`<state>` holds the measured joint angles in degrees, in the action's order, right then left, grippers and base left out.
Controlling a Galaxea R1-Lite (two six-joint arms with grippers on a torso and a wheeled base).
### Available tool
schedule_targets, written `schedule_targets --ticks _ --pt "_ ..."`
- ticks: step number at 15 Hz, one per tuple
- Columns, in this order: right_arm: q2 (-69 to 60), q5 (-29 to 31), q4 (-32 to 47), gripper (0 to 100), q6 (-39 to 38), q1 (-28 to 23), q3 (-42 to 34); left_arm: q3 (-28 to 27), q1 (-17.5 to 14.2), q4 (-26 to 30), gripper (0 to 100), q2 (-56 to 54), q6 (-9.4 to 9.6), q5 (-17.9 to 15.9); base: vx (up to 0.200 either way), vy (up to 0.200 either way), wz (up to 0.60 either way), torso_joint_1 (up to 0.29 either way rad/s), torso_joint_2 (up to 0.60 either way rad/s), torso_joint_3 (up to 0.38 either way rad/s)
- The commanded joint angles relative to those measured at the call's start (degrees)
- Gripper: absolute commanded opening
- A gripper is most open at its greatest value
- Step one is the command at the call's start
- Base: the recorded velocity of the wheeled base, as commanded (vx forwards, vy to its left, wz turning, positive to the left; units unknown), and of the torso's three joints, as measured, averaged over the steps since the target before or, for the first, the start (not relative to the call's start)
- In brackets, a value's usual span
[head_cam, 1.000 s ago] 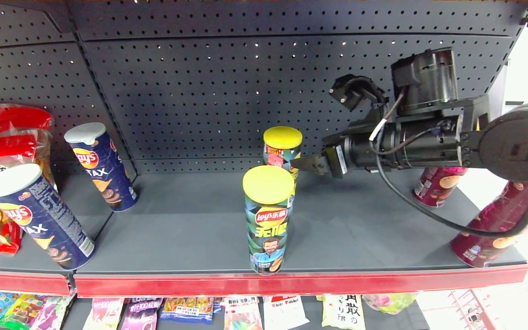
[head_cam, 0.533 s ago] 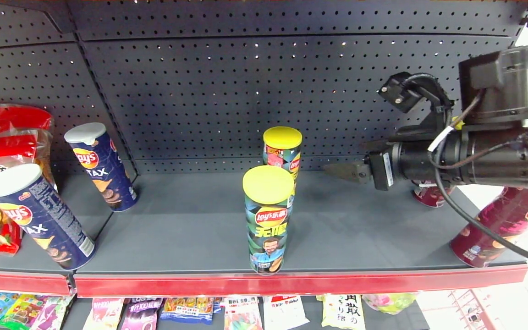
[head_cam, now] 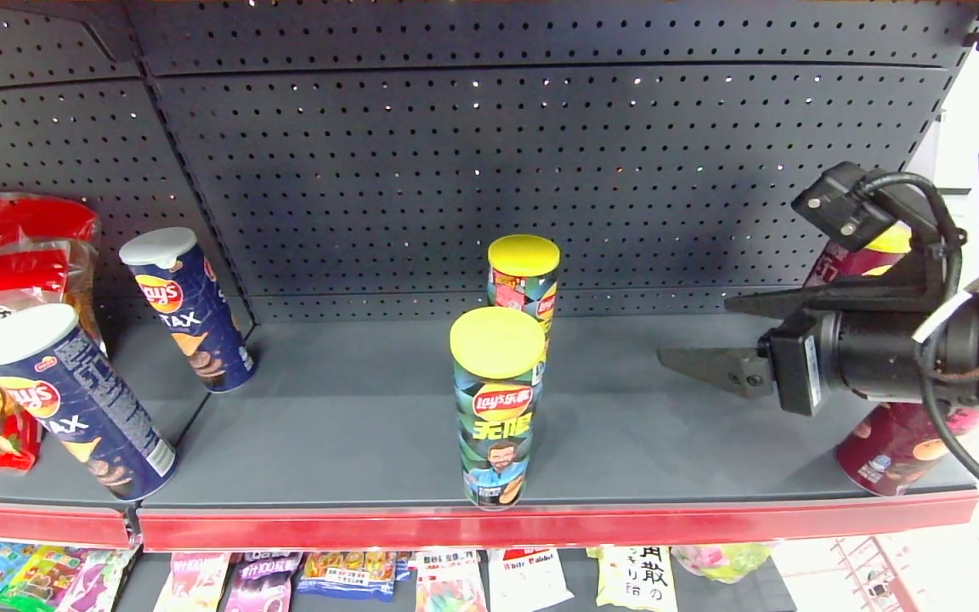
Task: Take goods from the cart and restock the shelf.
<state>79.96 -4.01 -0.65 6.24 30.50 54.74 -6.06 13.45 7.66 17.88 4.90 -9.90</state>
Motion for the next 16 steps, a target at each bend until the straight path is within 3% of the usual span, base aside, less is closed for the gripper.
schedule_targets --ticks 1,7,8,13,16 --pt "-3.1 0.0 -0.1 100 0.1 0.2 -2.1 -0.1 0.0 0.0 100 0.4 0.02 0.0 0.0 0.0 0.0 0.0 0.0 0.0" --pt "-7.6 -0.2 -0.1 100 0.0 0.4 -7.8 -3.3 0.0 -0.4 100 6.0 0.11 -0.1 0.0 0.0 0.0 0.0 0.0 0.0" --pt "-10.1 -0.4 0.0 100 0.1 1.0 -10.4 -5.5 0.0 -1.5 100 10.6 0.11 -0.2 0.0 0.0 0.0 0.0 0.0 0.0" --pt "-18.4 -0.5 0.0 100 0.1 6.0 -18.3 -6.5 0.3 -13.0 100 24.2 0.46 -0.3 0.0 0.0 0.0 0.0 0.0 0.0" --pt "-26.2 -0.3 0.0 100 0.3 6.5 -24.9 -7.1 0.3 -14.2 100 28.7 1.16 -0.3 0.0 0.0 0.0 0.0 0.0 0.0"
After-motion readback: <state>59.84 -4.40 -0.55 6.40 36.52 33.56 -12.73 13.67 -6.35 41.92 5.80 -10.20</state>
